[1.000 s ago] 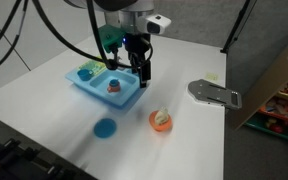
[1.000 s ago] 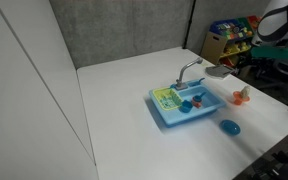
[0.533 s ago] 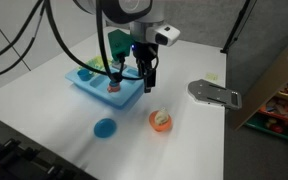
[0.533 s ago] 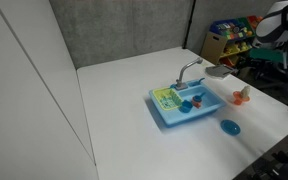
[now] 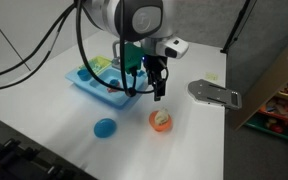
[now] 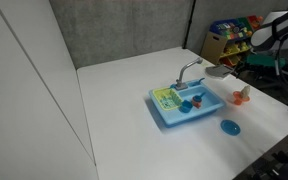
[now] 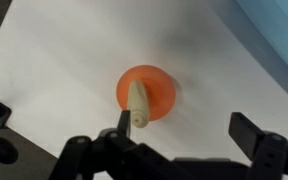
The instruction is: Move the small bottle to the toy plate rack
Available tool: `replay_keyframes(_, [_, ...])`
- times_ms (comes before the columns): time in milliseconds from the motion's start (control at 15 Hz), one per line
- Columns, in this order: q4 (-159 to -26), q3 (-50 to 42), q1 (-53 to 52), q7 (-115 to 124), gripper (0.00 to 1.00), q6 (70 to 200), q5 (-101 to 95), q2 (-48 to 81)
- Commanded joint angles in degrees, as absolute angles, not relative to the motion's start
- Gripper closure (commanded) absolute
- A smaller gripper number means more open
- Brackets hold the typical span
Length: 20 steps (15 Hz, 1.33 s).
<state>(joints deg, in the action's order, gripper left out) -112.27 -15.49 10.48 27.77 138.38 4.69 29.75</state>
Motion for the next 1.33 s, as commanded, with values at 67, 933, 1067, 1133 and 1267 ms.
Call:
replay_keyframes(67, [-108.90,-16.94,11.25,26.57,0.00,138.80,4.26,33.99])
replay_keyframes(933, [-107.42,-18.29,13.62,20.50,0.00,142.47,4.07,40.31])
replay_keyframes(1067, [-107.44,-18.36,13.57,20.29,0.21,142.89,4.08,40.84])
replay_keyframes(1133, [-107.39,-18.38,13.53,20.30,0.26,142.84,4.11,41.06])
replay_keyframes(1267, [-107.30,-18.45,13.42,20.46,0.44,142.77,4.12,41.48])
